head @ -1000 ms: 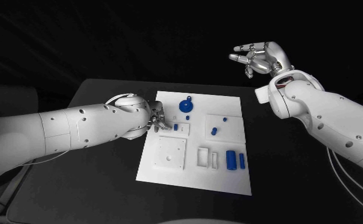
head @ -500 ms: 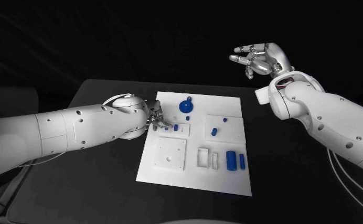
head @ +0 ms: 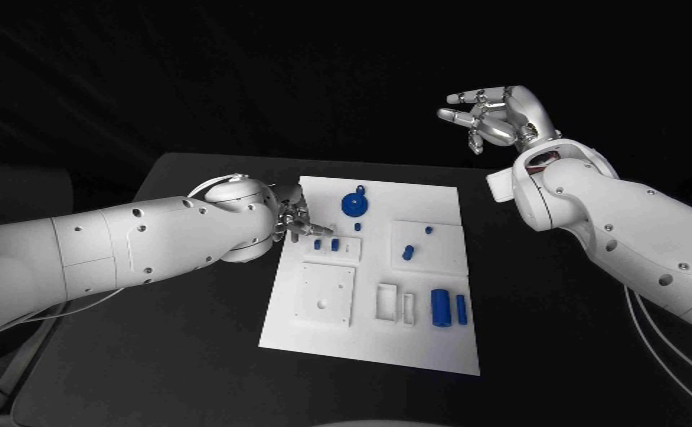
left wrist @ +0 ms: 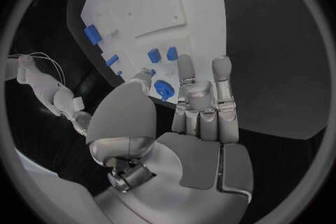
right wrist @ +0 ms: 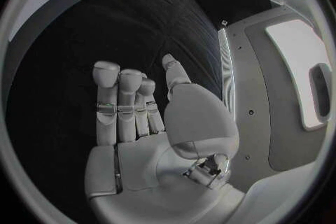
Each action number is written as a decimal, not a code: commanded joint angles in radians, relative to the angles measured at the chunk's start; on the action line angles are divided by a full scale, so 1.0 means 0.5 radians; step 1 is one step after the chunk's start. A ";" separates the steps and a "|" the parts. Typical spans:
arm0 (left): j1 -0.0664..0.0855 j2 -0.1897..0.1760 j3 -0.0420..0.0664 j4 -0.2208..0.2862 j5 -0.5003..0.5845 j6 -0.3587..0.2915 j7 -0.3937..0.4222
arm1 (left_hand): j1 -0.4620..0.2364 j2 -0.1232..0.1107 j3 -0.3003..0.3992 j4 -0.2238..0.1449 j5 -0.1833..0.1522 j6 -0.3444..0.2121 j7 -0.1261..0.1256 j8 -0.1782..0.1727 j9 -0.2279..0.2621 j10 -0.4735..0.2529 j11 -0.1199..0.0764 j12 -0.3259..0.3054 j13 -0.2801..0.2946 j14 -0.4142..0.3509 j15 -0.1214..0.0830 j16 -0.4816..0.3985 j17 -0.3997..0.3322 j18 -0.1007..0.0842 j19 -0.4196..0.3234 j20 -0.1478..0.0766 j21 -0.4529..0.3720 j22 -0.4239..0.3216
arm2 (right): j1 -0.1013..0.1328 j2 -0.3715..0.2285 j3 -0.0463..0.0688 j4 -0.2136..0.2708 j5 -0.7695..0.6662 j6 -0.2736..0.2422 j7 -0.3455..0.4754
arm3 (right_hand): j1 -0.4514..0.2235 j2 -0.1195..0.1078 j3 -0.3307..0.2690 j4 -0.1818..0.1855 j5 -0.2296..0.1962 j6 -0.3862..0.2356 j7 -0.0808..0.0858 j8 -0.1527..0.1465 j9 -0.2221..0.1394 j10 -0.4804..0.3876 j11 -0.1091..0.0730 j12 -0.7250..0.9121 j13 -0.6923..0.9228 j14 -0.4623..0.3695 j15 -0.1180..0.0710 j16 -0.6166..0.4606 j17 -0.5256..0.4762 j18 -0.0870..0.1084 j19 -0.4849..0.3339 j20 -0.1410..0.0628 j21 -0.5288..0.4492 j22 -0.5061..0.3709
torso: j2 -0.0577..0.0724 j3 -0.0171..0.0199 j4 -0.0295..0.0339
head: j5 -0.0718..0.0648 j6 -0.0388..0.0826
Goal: Assemble the parts on the task board
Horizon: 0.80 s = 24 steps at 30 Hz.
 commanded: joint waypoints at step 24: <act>-0.012 0.255 -0.049 -0.251 -0.334 -0.487 1.233 | 0.816 0.178 0.178 -0.760 0.203 -0.031 0.145 -0.346 -1.315 -0.420 0.240 -0.866 -0.669 -0.068 0.160 -0.303 -0.384 0.126 -0.042 0.173 -0.196 0.006 | -0.003 0.014 0.001 -0.068 0.031 0.058 0.021 | -0.002 0.014 0.144 -0.042 -0.025 -0.002 0.016 -0.007 -0.003 0.220 0.035 -1.570 -1.725 -0.136 0.054 -0.577 -0.547 0.021 0.030 0.058 -1.034 -0.720 | 0.002 0.0024 -0.004 | -0.017 0.039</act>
